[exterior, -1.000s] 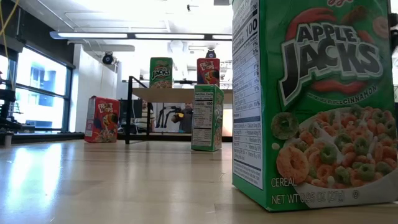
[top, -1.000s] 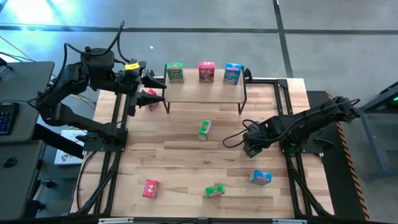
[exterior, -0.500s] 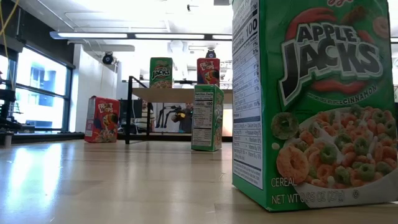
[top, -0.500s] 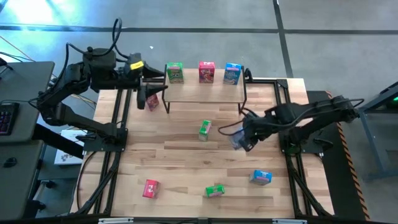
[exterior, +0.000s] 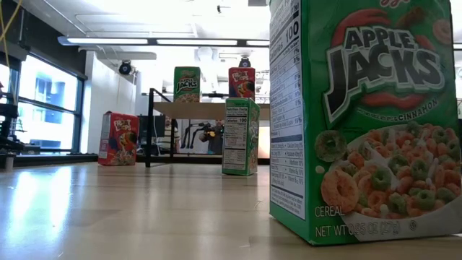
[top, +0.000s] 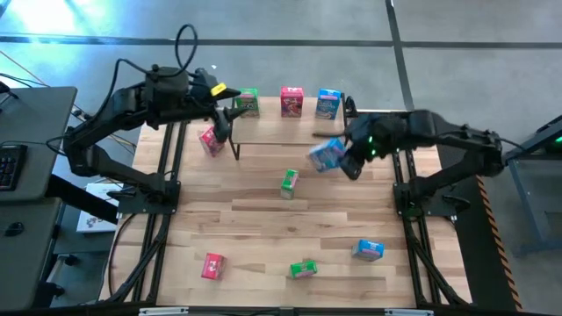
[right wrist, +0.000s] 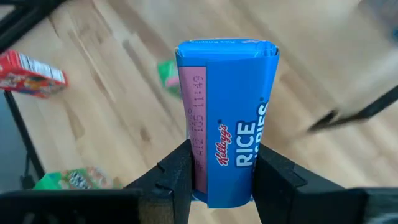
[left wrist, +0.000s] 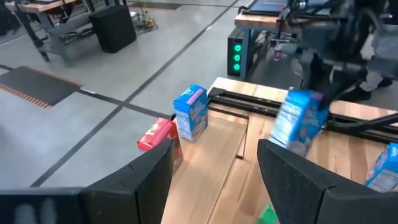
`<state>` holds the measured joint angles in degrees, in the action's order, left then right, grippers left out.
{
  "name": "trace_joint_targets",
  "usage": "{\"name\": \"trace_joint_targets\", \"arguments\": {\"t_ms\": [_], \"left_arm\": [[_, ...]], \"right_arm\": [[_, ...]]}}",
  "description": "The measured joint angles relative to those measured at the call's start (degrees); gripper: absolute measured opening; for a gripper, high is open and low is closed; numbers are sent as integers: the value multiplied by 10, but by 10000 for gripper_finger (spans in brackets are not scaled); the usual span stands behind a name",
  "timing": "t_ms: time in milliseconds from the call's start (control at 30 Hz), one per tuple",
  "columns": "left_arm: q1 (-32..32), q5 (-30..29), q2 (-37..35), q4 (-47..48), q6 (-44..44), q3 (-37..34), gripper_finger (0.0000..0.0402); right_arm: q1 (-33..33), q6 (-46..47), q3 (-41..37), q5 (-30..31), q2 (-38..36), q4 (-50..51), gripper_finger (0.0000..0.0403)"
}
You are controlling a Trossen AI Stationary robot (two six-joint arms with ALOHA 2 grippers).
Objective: Stack cereal on shelf
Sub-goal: Put the top blue cereal box on the shelf aligned with the other blue cereal box
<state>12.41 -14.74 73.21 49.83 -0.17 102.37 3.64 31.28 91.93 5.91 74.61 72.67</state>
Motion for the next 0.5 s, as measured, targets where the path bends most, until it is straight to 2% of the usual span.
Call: {"name": "trace_joint_targets", "arguments": {"t_ms": [333,500], "left_arm": [[29,0,15,0,4,0,223],[56,0,15,-1,3,0,223]], "right_arm": [[136,-226,101,-1,9,14,126],[176,-347,167,-3,38,32,126]]}}
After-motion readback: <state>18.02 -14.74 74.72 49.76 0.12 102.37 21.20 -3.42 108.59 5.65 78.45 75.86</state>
